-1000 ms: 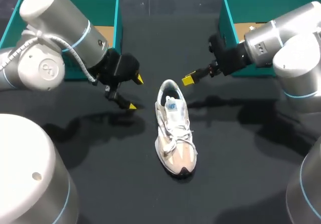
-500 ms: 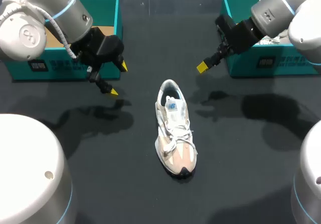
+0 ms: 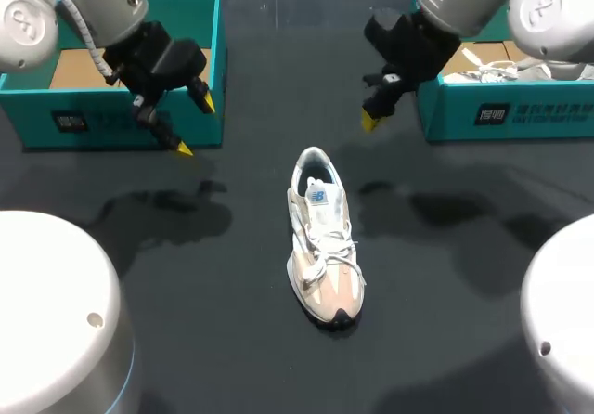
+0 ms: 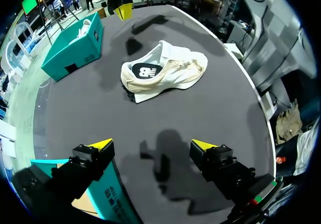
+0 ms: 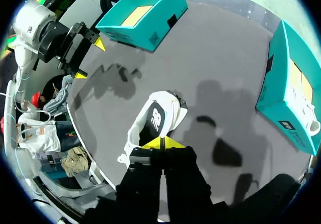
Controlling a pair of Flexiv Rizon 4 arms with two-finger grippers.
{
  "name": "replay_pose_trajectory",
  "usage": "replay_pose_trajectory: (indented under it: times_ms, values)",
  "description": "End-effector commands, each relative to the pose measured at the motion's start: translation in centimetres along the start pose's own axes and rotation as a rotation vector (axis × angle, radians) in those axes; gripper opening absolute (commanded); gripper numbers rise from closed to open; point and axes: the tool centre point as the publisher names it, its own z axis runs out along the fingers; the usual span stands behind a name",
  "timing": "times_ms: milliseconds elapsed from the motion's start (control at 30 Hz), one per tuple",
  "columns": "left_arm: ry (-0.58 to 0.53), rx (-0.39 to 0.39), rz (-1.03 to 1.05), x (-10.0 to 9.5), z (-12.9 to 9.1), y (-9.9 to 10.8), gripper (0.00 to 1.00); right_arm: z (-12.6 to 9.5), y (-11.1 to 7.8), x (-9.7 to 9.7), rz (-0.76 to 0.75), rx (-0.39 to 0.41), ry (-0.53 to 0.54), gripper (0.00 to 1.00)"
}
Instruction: Take the shoe out of the shoebox, open the shoe tongue, remove and reinsert the insole, then place the shoe into the shoebox
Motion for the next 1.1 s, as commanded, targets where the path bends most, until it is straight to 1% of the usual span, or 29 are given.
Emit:
replay_pose_trajectory:
  times_ms: [33, 200, 233, 300, 333, 400, 500, 533, 567, 600, 633, 1000, 1100]
  values:
    - [0.0, -0.004, 0.0, 0.0, 0.0, -0.1, 1.0, -0.1, 0.1, 0.7, 0.003, 0.006, -0.173, 0.0]
    - [0.0, -0.004, 0.0, 0.0, 0.0, -0.1, 1.0, -0.1, 0.1, 0.7, 0.003, 0.006, -0.173, 0.0]
    - [-0.002, -0.014, 0.013, 0.0, -0.1, 0.1, 1.0, 0.6, 0.3, 0.9, 0.024, 0.014, -0.191, 0.0]
    - [0.006, -0.036, 0.068, 0.0, -0.6, 1.1, 1.0, 1.9, 0.7, 2.1, 0.029, -0.007, -0.202, 0.0]
    - [0.008, -0.042, 0.082, 0.0, -0.9, 1.5, 1.0, 2.4, 0.8, 2.6, 0.057, 0.004, -0.231, 0.0]
    - [0.017, -0.047, 0.112, -0.1, -1.4, 2.3, 1.0, 3.0, 0.9, 3.6, 0.059, -0.012, -0.236, 0.0]
    - [0.026, -0.052, 0.156, -0.1, -2.3, 3.2, 1.0, 4.0, 0.8, 4.9, 0.088, -0.018, -0.277, 0.0]
    - [0.019, -0.056, 0.17, -0.2, -2.7, 3.5, 1.0, 4.5, 0.8, 5.3, 0.102, -0.013, -0.31, 0.0]
    - [0.023, -0.037, 0.207, -0.2, -3.2, 3.8, 1.0, 5.1, 0.8, 5.6, 0.126, -0.002, -0.347, 0.0]
    - [0.036, -0.012, 0.247, -0.1, -3.7, 4.1, 1.0, 5.7, 0.7, 5.7, 0.148, 0.012, -0.365, 0.0]
    - [0.056, 0.011, 0.287, 0.0, -4.1, 4.5, 1.0, 5.7, 0.7, 5.7, 0.148, 0.012, -0.365, 0.0]
    - [0.056, 0.011, 0.287, 0.0, -4.1, 4.5, 1.0, 5.7, 0.7, 5.7, 0.148, 0.012, -0.365, 0.0]
    - [0.056, 0.011, 0.287, 0.0, -4.1, 4.5, 1.0, 7.7, 1.4, 5.4, 0.131, 0.006, -0.402, 0.0]
